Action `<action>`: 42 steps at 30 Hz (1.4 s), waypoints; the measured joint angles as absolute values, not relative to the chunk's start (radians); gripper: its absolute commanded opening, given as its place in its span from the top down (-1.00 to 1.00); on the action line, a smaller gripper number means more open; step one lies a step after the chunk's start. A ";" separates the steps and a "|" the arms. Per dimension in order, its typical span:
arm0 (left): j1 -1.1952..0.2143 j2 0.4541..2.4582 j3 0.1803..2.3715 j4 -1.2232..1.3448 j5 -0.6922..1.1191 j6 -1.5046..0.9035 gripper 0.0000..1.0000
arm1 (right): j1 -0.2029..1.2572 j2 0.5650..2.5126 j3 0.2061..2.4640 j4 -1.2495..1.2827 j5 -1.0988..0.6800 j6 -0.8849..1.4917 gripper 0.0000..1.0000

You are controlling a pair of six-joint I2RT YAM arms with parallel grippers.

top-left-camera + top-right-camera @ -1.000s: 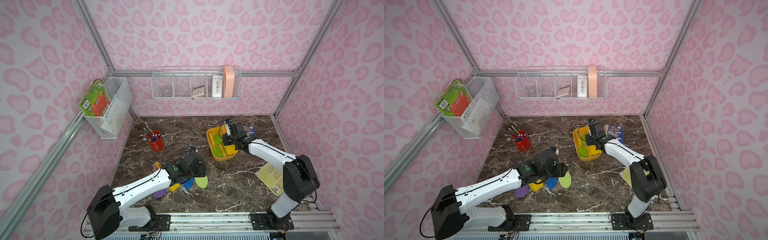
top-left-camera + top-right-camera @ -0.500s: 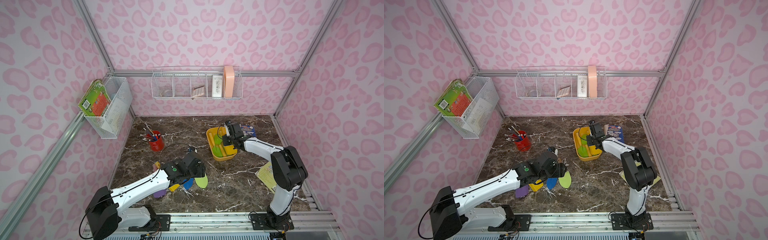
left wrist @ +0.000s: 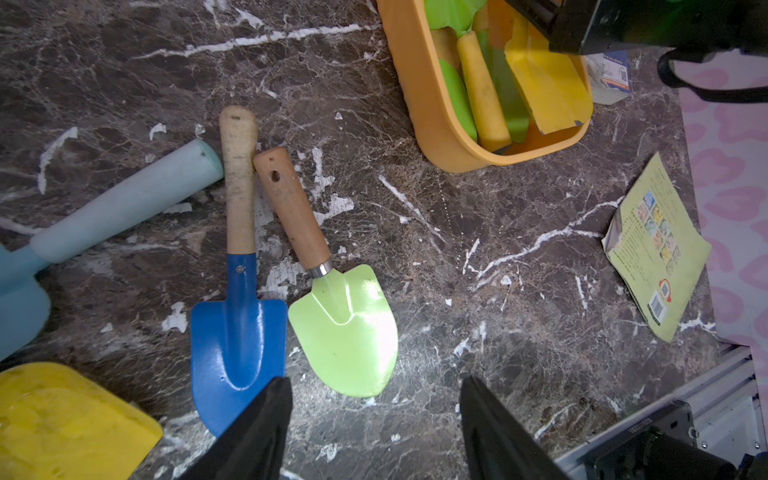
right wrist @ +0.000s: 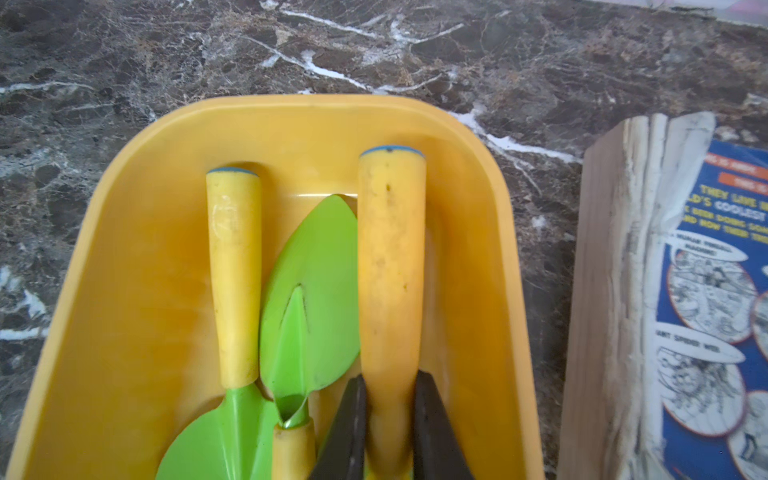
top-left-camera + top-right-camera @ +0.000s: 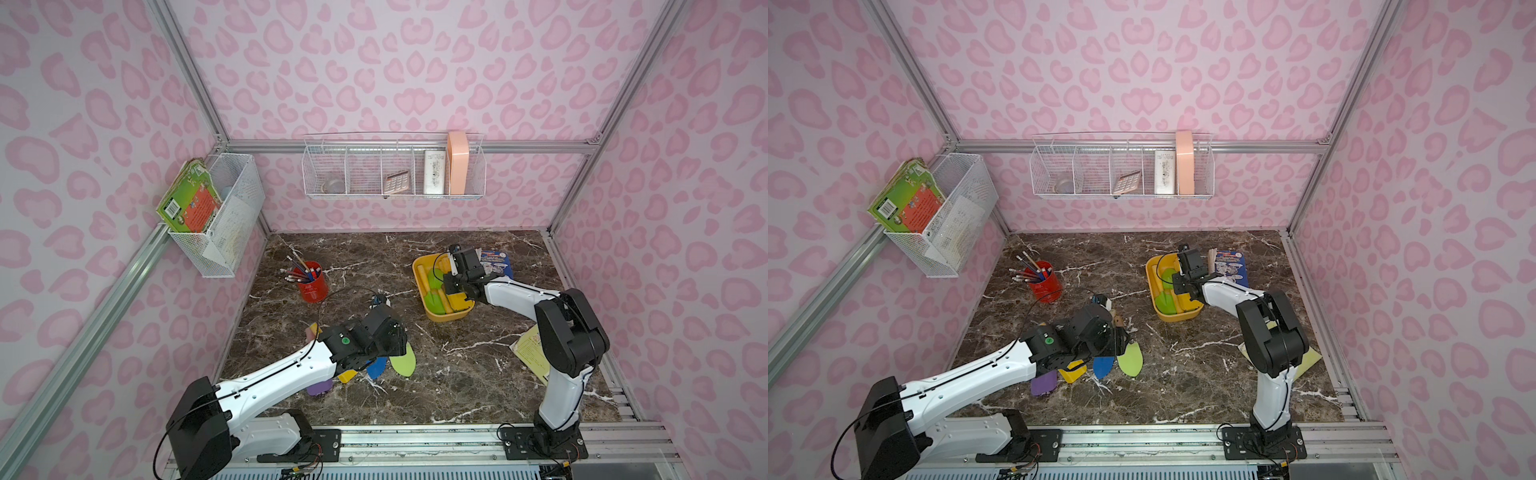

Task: Put the shovel into the storage box
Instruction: Place the shovel in the storage box.

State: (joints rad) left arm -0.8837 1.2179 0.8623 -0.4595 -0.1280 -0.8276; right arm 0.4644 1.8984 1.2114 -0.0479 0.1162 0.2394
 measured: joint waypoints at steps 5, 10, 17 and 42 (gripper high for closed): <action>-0.884 1.216 0.862 -0.467 -0.136 -0.828 -0.38 | 0.463 1.917 1.224 -0.045 0.116 0.239 0.76; -0.884 1.205 0.859 -0.472 -0.144 -0.828 -0.39 | 0.463 1.922 1.224 -0.045 0.115 0.239 0.73; -0.884 1.195 0.855 -0.480 -0.152 -0.828 -0.39 | 0.462 1.931 1.237 -0.046 0.114 0.239 0.67; -0.876 1.155 0.862 -0.534 -0.183 -0.823 -0.40 | 0.479 1.841 1.239 -0.088 0.107 0.240 0.26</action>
State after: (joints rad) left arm -0.8757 1.1545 0.8619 -0.5343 -0.1833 -0.8227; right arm 0.4793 1.8412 1.2392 -0.0875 0.1074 0.2398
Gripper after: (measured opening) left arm 0.697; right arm 0.354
